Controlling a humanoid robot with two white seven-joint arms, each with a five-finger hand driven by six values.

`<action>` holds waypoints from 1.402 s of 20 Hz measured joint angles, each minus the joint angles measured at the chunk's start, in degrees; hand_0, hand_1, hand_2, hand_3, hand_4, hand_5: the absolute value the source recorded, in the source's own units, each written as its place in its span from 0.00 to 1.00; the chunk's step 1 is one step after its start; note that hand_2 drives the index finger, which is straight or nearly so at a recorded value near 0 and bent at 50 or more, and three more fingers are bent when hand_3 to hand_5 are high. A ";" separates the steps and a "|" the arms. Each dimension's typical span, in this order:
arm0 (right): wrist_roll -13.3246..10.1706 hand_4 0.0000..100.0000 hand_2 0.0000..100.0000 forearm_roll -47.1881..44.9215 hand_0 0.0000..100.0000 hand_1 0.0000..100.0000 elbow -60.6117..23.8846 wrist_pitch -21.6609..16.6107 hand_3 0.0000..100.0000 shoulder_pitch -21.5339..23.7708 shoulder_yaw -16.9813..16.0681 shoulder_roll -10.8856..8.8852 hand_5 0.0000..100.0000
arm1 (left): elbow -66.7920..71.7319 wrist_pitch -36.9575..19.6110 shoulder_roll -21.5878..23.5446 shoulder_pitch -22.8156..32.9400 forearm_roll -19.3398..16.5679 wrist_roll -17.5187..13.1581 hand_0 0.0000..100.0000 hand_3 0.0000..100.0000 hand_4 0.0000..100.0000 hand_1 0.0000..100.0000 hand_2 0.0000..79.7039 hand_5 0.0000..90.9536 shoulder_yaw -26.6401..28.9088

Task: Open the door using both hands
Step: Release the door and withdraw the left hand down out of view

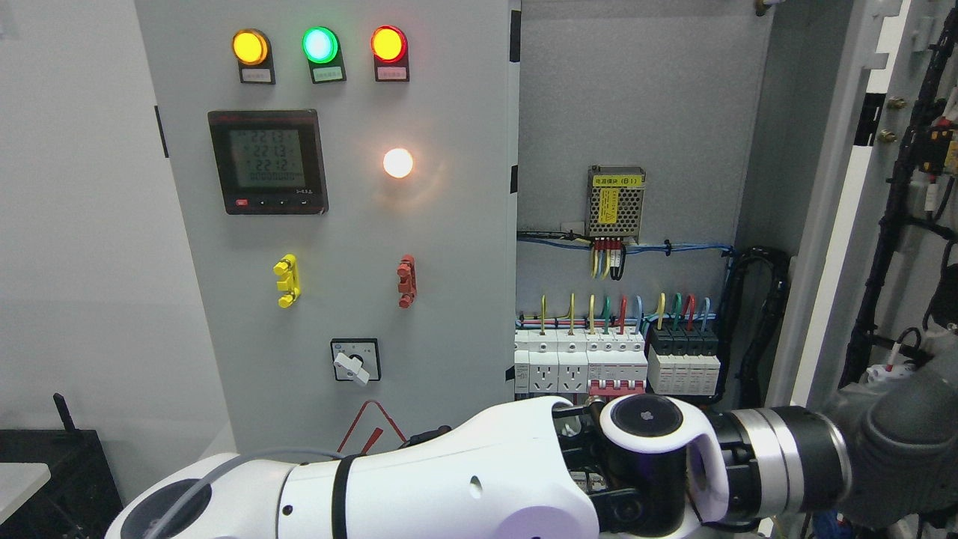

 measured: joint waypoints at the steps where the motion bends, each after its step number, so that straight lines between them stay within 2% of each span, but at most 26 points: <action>1: 0.00 0.00 0.00 0.00 0.38 0.00 0.00 0.00 0.00 0.00 0.00 0.00 0.00 | 0.00 0.04 0.00 0.05 -0.01 0.00 0.00 0.00 0.00 0.00 0.00 0.00 -0.02; 9: 0.00 0.00 0.00 0.00 0.38 0.00 0.00 0.00 0.00 0.00 0.00 0.00 0.00 | -0.45 0.24 2.70 2.96 -0.26 -1.52 0.00 0.00 0.00 0.00 0.00 0.00 0.11; 17: 0.00 0.00 0.00 0.00 0.38 0.00 0.00 0.00 0.00 0.00 0.00 0.00 0.00 | -4.68 0.25 11.83 6.59 -0.43 -3.68 0.00 0.00 0.00 0.00 0.00 0.00 0.85; 20: 0.00 0.00 0.00 0.00 0.38 0.00 -0.01 0.00 0.00 0.00 0.00 0.00 0.00 | -7.10 0.25 16.88 8.16 -0.75 -6.95 0.00 0.00 0.00 0.00 0.00 0.00 1.20; 28: 0.00 0.00 0.00 0.00 0.38 0.00 -0.01 0.00 0.00 0.00 0.00 0.00 0.00 | -12.72 0.25 32.99 12.99 -1.64 -20.28 0.00 0.00 0.00 0.00 0.00 0.00 1.88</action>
